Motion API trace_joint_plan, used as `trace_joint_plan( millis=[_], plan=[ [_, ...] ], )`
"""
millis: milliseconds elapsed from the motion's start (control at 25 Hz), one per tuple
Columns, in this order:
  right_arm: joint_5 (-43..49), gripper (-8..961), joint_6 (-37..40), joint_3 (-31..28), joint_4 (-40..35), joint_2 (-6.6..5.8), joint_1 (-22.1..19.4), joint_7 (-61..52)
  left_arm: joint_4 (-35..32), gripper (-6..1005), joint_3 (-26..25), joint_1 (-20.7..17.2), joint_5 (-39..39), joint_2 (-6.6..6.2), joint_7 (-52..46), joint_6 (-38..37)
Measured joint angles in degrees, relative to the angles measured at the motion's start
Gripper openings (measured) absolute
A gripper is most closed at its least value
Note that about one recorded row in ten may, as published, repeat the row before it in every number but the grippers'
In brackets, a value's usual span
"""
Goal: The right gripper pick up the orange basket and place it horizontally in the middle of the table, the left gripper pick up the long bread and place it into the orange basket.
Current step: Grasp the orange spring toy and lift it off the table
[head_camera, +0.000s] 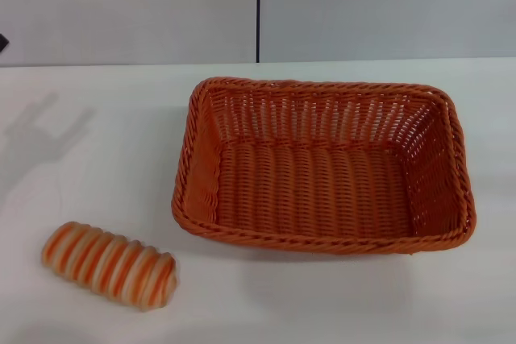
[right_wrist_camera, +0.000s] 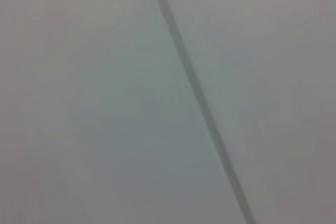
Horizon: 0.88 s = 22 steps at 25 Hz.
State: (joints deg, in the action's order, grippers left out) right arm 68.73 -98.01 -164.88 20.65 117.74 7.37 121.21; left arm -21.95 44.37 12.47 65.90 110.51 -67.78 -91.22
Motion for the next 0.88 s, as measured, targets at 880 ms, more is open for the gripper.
trace_joint_plan(
  millis=[880],
  plan=[
    [-0.38,628,3.81,-0.06,-2.4,-0.59,-0.15,-0.35,-24.66,827,-5.52,-1.29,47.35,-0.13,-26.48,-3.09]
  ],
)
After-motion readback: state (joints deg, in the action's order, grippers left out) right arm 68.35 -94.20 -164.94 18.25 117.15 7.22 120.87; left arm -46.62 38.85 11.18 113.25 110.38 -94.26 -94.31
